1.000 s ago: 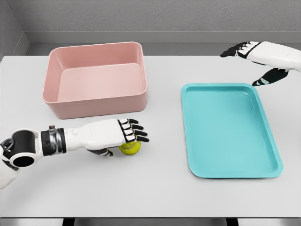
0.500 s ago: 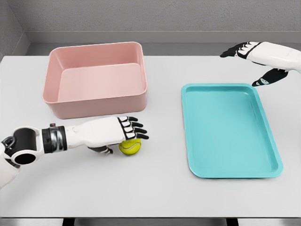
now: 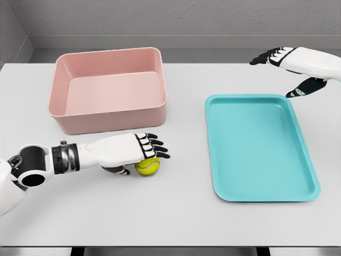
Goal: Put the tennis from the blue tray into the pink basket with both arms
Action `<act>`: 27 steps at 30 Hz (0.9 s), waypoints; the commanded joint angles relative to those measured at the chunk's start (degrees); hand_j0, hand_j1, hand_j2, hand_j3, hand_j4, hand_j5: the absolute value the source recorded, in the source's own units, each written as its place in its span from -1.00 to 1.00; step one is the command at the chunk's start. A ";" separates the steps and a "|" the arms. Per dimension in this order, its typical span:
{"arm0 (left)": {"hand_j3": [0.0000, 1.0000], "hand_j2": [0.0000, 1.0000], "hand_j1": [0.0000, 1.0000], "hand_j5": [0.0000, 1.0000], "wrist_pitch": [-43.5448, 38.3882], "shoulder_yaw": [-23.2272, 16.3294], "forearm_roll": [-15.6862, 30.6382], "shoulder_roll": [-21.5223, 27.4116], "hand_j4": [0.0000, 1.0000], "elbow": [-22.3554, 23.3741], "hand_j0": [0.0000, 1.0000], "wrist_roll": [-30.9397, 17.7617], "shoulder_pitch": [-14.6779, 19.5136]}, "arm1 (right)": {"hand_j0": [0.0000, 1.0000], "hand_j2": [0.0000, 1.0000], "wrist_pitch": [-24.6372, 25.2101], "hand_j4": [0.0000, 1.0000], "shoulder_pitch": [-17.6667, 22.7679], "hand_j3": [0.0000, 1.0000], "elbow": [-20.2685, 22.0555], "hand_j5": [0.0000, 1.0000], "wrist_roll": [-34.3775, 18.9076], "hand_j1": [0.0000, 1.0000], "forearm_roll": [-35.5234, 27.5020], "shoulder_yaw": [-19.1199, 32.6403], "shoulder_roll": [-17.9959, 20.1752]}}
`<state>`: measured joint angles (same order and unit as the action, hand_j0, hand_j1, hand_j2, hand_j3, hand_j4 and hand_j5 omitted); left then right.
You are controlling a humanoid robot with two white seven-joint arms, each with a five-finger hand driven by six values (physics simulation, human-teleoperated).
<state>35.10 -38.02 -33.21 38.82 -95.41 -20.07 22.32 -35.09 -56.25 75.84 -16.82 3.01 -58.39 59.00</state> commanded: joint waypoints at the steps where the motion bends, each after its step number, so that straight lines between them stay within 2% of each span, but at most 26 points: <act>1: 1.00 1.00 1.00 1.00 -0.10 -0.04 -0.01 -0.32 1.00 0.05 1.00 0.03 0.00 | 1.00 1.00 0.09 1.00 0.00 1.00 0.01 1.00 0.03 1.00 -0.38 0.21 0.06; 7: 1.00 1.00 1.00 1.00 -0.10 -0.04 -0.10 -0.67 1.00 0.31 1.00 0.03 -0.09 | 1.00 1.00 0.09 1.00 0.00 1.00 0.01 1.00 -0.32 1.00 -0.38 0.38 0.24; 12: 0.81 0.81 0.81 0.81 -0.10 -0.04 -0.19 -0.58 0.81 0.22 0.81 -0.15 -0.09 | 1.00 1.00 0.09 1.00 0.00 1.00 0.01 1.00 -0.15 1.00 -0.38 0.47 0.68; 13: 0.75 0.75 0.75 0.75 -0.10 -0.04 -0.19 -0.58 0.75 0.31 0.75 -1.55 -0.09 | 1.00 1.00 0.09 1.00 0.00 1.00 0.01 1.00 -0.15 1.00 -0.38 0.47 0.68; 18: 0.66 0.66 0.66 0.66 -0.10 -0.04 -0.19 -0.58 0.66 0.22 0.66 -1.73 -0.26 | 1.00 1.00 0.09 1.00 0.00 1.00 -0.08 1.00 -0.15 1.00 -0.38 0.47 0.77; 22: 0.33 0.33 0.33 0.33 -0.10 -0.04 0.08 -0.41 0.33 0.22 0.33 -1.64 -0.35 | 1.00 1.00 0.09 1.00 0.00 1.00 0.01 1.00 -0.15 1.00 -0.38 0.47 0.68; 26: -0.22 -0.22 -0.22 -0.22 -0.10 0.14 0.87 -0.15 -0.22 -0.04 -0.22 -1.38 -0.44 | 1.00 1.00 0.09 1.00 0.00 1.00 -0.08 1.00 -0.15 1.00 -0.38 0.38 0.68; 27: -0.21 -0.21 -0.21 -0.21 -0.10 0.14 0.96 -0.06 -0.21 -0.39 -0.21 -1.46 -0.44 | 1.00 1.00 0.09 1.00 0.00 1.00 0.01 1.00 -0.15 1.00 -0.38 0.38 0.59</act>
<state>35.11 -37.95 -32.90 38.61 -95.52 -21.56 21.88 -35.09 -56.25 75.83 -16.99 3.01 -58.08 59.60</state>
